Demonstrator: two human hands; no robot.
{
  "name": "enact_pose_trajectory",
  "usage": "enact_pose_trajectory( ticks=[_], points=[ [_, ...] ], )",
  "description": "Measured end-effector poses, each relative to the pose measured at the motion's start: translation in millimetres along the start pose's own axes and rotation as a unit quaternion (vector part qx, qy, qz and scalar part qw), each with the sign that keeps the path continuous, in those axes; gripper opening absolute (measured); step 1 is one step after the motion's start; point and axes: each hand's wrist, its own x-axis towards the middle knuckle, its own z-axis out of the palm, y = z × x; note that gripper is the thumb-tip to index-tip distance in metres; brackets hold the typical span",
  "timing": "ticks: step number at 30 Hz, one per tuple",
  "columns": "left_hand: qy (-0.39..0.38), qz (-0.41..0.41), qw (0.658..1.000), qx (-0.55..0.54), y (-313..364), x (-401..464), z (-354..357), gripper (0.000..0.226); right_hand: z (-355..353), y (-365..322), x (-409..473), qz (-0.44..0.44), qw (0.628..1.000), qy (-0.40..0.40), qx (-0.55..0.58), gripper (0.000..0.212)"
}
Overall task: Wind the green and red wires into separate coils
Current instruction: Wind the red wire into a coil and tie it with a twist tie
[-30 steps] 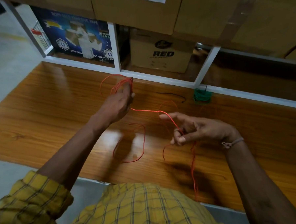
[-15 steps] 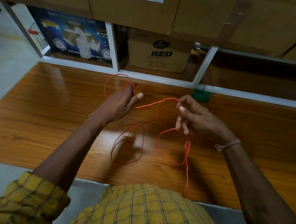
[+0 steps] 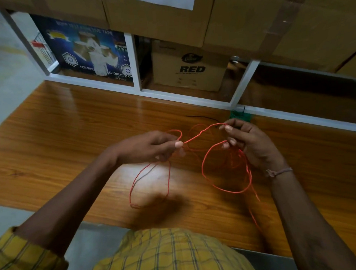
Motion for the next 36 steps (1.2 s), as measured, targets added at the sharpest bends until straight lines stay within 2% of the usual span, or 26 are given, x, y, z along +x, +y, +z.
enact_pose_trajectory(
  ticks=[2, 5, 6, 8, 11, 13, 15, 16, 17, 18, 19, 21, 22, 23, 24, 25, 27, 29, 31, 36],
  points=[
    [-0.042, 0.006, 0.989, -0.144, 6, -1, 3, 0.042, 3, 5, 8, -0.004, 0.999, 0.030, -0.031, 0.015],
    [-0.108, 0.041, 0.943, -0.313, 14, 0, 5, 0.047, 8, 13, 19, -0.039, 0.980, 0.072, -0.180, 0.015],
    [-0.123, 0.065, 0.915, -0.379, 16, 1, 6, 0.047, 11, 16, 21, -0.044, 0.973, 0.073, -0.213, 0.015],
    [-0.130, 0.115, 0.836, -0.521, 20, 1, 5, 0.048, 16, 20, 23, -0.030, 0.968, 0.062, -0.240, 0.019],
    [-0.064, 0.198, 0.726, -0.655, 25, 5, -3, 0.048, 26, 24, 19, 0.010, 0.975, 0.030, -0.220, 0.032],
    [0.031, 0.235, 0.673, -0.700, 29, 11, -8, 0.047, 32, 26, 15, 0.034, 0.984, -0.002, -0.175, 0.043],
    [0.106, 0.257, 0.623, -0.731, 31, 20, -11, 0.051, 35, 30, 12, 0.031, 0.988, -0.040, -0.148, 0.042],
    [0.146, 0.258, 0.618, -0.728, 33, 25, -11, 0.052, 36, 30, 11, 0.025, 0.987, -0.063, -0.145, 0.041],
    [0.199, 0.248, 0.634, -0.705, 32, 30, -11, 0.051, 37, 29, 9, 0.018, 0.984, -0.081, -0.157, 0.043],
    [0.262, 0.225, 0.674, -0.653, 33, 34, -10, 0.049, 38, 27, 8, 0.011, 0.981, -0.091, -0.173, 0.045],
    [0.322, 0.192, 0.735, -0.565, 31, 38, -9, 0.047, 39, 25, 6, 0.005, 0.978, -0.092, -0.188, 0.045],
    [0.381, 0.117, 0.871, -0.287, 27, 39, -3, 0.039, 39, 20, 5, -0.003, 0.976, -0.090, -0.196, 0.040],
    [0.372, 0.083, 0.915, -0.130, 22, 39, -1, 0.039, 40, 17, 5, -0.011, 0.976, -0.093, -0.197, 0.037],
    [0.345, 0.050, 0.937, 0.013, 17, 39, -1, 0.042, 39, 16, 5, -0.023, 0.974, -0.096, -0.202, 0.033],
    [0.303, 0.014, 0.945, 0.125, 12, 39, -1, 0.046, 37, 15, 5, -0.035, 0.973, -0.097, -0.208, 0.029],
    [0.258, -0.022, 0.947, 0.193, 9, 38, -1, 0.047, 35, 13, 5, -0.045, 0.971, -0.096, -0.212, 0.026],
    [0.180, -0.067, 0.950, 0.247, 2, 35, -1, 0.038, 29, 10, 2, -0.062, 0.969, -0.089, -0.220, 0.021],
    [0.150, -0.055, 0.951, 0.264, -8, 27, -2, 0.030, 24, 9, 1, -0.078, 0.966, -0.086, -0.233, 0.021],
    [0.144, -0.028, 0.951, 0.272, -16, 20, -2, 0.034, 22, 10, 1, -0.085, 0.963, -0.085, -0.241, 0.020],
    [0.172, -0.001, 0.977, 0.125, -24, 9, -9, 0.043, 23, 24, 8, -0.047, 0.964, -0.036, -0.258, 0.021]
  ],
)
